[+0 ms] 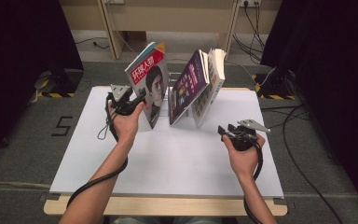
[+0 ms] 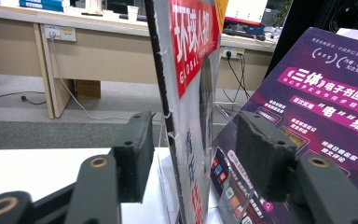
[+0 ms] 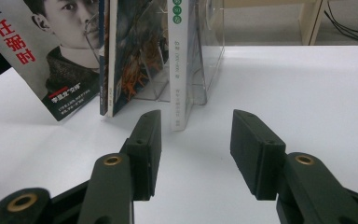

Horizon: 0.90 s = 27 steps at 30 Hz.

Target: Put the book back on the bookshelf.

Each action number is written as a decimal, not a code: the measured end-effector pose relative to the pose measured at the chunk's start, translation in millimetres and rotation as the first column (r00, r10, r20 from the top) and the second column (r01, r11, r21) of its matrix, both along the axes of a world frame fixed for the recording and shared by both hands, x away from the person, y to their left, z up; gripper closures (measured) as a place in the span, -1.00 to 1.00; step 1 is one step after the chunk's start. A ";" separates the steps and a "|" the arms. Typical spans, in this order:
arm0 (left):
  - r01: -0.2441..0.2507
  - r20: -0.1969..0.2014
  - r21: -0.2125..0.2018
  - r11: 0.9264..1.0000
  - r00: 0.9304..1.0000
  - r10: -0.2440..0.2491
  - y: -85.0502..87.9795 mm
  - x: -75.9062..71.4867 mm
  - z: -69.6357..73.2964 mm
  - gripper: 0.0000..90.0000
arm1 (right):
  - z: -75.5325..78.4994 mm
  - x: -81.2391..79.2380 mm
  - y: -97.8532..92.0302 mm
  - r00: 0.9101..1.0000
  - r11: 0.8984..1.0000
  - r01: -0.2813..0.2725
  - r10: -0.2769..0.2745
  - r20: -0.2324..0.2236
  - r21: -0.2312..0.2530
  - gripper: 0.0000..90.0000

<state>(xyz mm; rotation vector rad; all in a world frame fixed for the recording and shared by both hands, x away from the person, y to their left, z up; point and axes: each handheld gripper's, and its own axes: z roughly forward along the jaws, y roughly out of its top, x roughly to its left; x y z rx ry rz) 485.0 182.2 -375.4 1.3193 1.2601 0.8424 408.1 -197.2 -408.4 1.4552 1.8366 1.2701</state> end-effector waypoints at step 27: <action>0.062 -0.020 0.023 0.998 0.998 -0.061 21.5 -37.6 3.3 -0.32 | -0.5 -1.4 -0.7 1.000 1.000 0.006 -0.007 -0.002 -0.001 0.20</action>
